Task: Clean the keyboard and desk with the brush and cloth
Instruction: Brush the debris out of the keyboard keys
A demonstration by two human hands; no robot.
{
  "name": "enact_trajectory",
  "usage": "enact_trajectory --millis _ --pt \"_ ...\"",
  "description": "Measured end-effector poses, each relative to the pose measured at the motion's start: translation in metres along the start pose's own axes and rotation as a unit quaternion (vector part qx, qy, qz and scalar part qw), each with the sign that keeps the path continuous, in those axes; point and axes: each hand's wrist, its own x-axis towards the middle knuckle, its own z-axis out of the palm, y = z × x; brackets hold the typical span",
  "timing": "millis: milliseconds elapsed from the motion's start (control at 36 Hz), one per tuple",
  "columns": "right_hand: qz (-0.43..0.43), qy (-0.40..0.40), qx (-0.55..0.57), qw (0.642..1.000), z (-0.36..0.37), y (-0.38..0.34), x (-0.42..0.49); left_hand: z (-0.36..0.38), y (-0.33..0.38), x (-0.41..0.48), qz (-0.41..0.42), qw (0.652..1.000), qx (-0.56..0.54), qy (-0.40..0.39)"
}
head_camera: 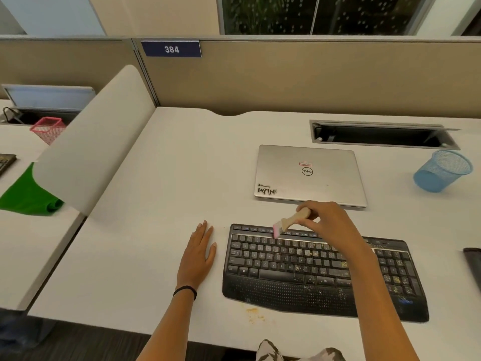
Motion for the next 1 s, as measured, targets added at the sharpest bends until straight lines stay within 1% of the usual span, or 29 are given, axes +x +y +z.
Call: enact_trajectory --millis 56,111,139,194,250,306,333,417,556,611,667,722,806,889,917,1000 --pt "0.002 -0.041 0.026 0.999 0.002 -0.002 0.000 0.000 0.000 0.000 0.000 1.000 0.001 0.000" --pt "0.013 -0.088 0.029 0.996 0.007 0.000 0.000 0.000 0.001 0.000 0.000 1.000 0.002 -0.001" --pt "0.019 -0.096 0.023 0.995 0.010 0.002 0.000 0.000 0.001 0.000 -0.001 1.000 0.002 -0.001" --pt "0.025 -0.074 -0.004 0.997 0.011 0.006 0.001 -0.001 0.001 0.000 -0.002 1.000 0.000 0.000" --pt "0.023 -0.016 -0.024 0.999 0.008 0.009 0.001 -0.001 0.002 0.000 -0.004 1.000 -0.003 0.001" --pt "0.020 0.033 -0.017 0.999 0.003 0.013 0.002 -0.001 0.003 -0.001 -0.003 1.000 -0.005 0.003" --pt "0.020 0.039 0.002 0.999 0.000 0.013 0.002 -0.002 0.003 -0.001 -0.003 1.000 -0.005 0.004" --pt "0.028 0.011 0.071 0.997 -0.002 0.011 -0.001 -0.002 0.002 -0.001 -0.001 1.000 -0.001 0.000" --pt "0.021 -0.039 0.106 0.993 0.012 -0.002 -0.007 -0.001 0.001 0.000 0.000 1.000 -0.006 -0.002" --pt "0.020 -0.050 0.100 0.994 0.020 -0.006 -0.009 0.000 0.000 0.000 0.000 1.000 -0.007 -0.001" --pt "0.022 -0.056 0.062 0.996 0.021 -0.005 -0.012 0.001 0.000 0.000 0.002 1.000 -0.007 -0.003" --pt "0.031 -0.048 0.019 0.998 0.015 0.000 -0.015 0.000 0.000 0.000 0.002 1.000 -0.008 -0.005" --pt "0.051 -0.003 -0.025 0.998 0.003 0.009 -0.023 -0.001 0.000 0.000 0.005 1.000 -0.009 -0.007" --pt "0.040 0.052 -0.010 0.998 0.002 0.006 -0.029 -0.001 0.000 0.000 0.008 1.000 -0.010 -0.008" --pt "0.036 0.050 0.005 0.998 0.004 0.001 -0.029 -0.001 0.001 0.000 0.008 1.000 -0.012 -0.009" --pt "0.022 0.004 0.017 1.000 0.018 -0.014 -0.029 -0.001 0.000 -0.001 0.007 1.000 -0.009 -0.012"
